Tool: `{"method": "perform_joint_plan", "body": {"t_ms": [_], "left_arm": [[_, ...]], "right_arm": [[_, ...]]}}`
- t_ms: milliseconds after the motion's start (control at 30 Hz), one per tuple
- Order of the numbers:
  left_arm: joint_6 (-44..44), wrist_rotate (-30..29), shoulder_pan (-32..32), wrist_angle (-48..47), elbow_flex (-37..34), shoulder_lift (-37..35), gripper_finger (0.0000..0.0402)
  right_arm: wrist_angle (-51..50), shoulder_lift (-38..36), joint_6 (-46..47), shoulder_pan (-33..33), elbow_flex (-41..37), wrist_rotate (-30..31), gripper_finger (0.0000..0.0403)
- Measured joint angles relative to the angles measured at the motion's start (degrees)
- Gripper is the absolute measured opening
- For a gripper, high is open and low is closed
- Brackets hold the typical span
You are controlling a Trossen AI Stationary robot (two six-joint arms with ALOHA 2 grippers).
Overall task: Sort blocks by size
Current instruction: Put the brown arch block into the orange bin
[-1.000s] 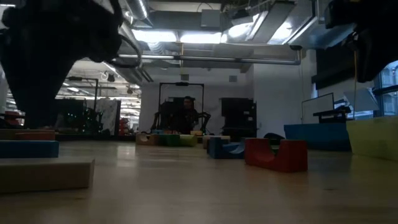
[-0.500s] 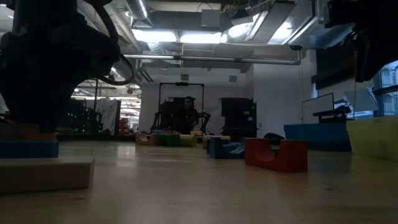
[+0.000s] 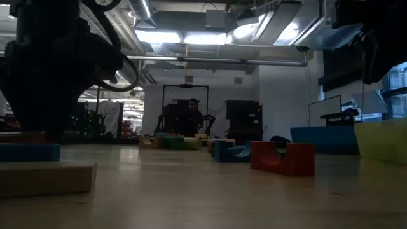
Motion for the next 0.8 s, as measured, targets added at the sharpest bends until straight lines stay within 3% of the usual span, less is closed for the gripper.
{"method": "perform_joint_plan", "body": {"t_ms": [633,800], "left_arm": [[1.02,0.02,-1.86,3.24,0.07,3.28,0.0172],[1.77,0.02,-1.86,3.05,0.07,4.15,0.0144]], "right_arm": [[0.22,0.00,-0.02,0.00,-0.02,0.00,0.0105],[0.24,0.00,-0.02,0.00,-0.02,0.00,0.0105]]}}
